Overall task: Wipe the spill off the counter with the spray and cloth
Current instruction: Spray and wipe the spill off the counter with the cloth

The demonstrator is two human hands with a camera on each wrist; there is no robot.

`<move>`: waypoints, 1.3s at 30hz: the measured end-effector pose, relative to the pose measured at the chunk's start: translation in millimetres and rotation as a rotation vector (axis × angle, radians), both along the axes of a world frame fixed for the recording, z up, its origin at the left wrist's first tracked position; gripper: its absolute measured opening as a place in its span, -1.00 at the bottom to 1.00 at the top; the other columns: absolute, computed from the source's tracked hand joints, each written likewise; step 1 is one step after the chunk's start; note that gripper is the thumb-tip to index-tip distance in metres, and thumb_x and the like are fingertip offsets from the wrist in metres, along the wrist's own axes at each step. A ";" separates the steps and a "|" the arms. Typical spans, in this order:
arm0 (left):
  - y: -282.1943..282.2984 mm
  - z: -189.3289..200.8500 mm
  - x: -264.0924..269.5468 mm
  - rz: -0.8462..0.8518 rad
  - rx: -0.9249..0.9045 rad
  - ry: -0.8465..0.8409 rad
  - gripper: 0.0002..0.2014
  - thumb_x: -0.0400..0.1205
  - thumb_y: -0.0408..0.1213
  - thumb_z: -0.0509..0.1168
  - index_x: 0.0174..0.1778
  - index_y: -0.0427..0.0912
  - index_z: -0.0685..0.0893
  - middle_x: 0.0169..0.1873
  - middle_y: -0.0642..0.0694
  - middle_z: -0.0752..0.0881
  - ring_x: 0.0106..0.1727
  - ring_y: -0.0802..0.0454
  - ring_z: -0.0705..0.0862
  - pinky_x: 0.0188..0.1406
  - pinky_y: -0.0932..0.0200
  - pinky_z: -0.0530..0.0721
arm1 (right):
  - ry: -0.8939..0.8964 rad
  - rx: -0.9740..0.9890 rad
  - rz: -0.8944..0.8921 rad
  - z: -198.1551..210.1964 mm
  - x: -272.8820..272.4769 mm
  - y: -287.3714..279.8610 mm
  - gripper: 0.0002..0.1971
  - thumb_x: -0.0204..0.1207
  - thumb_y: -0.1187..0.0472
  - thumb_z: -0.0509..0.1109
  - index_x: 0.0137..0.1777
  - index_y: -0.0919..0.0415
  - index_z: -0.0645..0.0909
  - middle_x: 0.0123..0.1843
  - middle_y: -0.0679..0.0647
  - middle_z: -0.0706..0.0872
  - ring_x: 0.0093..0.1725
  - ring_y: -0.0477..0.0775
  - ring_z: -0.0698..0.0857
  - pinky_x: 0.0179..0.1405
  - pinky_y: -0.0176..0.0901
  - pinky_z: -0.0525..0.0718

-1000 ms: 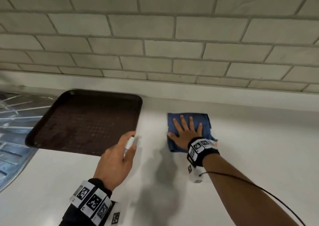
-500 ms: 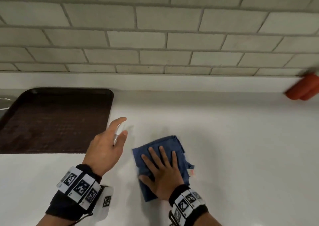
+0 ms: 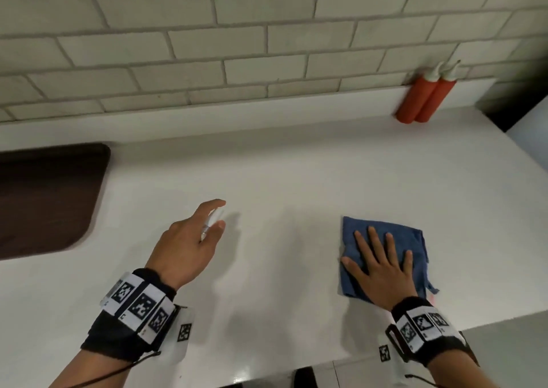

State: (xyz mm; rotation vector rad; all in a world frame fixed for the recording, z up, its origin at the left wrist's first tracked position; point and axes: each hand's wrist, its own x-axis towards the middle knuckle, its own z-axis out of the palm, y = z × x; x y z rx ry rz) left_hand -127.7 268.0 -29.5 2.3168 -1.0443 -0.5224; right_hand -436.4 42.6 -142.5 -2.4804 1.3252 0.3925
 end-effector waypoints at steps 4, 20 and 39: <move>-13.0 0.7 -44.3 0.010 0.021 -0.007 -0.63 0.74 0.06 0.12 0.48 0.39 0.36 0.01 0.04 0.80 0.14 -0.04 0.70 0.08 0.05 0.52 | 0.015 -0.011 -0.033 -2.7 -84.7 28.0 -0.23 0.50 -0.53 -0.38 0.69 -0.27 -0.28 0.75 -0.05 -0.11 0.72 0.23 -0.05 0.54 0.57 0.01; 66.6 -7.1 -125.5 0.337 -0.073 0.013 -0.54 0.73 -0.03 0.19 0.53 0.41 0.29 -0.19 0.07 0.69 -0.17 0.13 0.61 -0.04 0.07 0.51 | -0.104 -0.098 0.468 -10.2 3.3 127.5 -0.29 0.62 -0.35 -0.05 0.66 0.02 0.29 0.71 0.16 0.23 0.65 0.45 0.19 0.44 0.65 0.09; 242.3 -36.5 -72.2 0.418 -0.067 0.098 -0.57 0.74 0.01 0.15 0.54 0.39 0.31 -0.32 0.05 0.71 -0.31 0.29 0.63 -0.30 0.37 0.49 | -0.129 -0.060 0.641 -9.9 151.9 305.2 -0.34 0.68 -0.31 -0.22 0.72 -0.08 0.05 0.76 0.08 0.04 0.71 0.38 -0.03 0.50 0.61 -0.07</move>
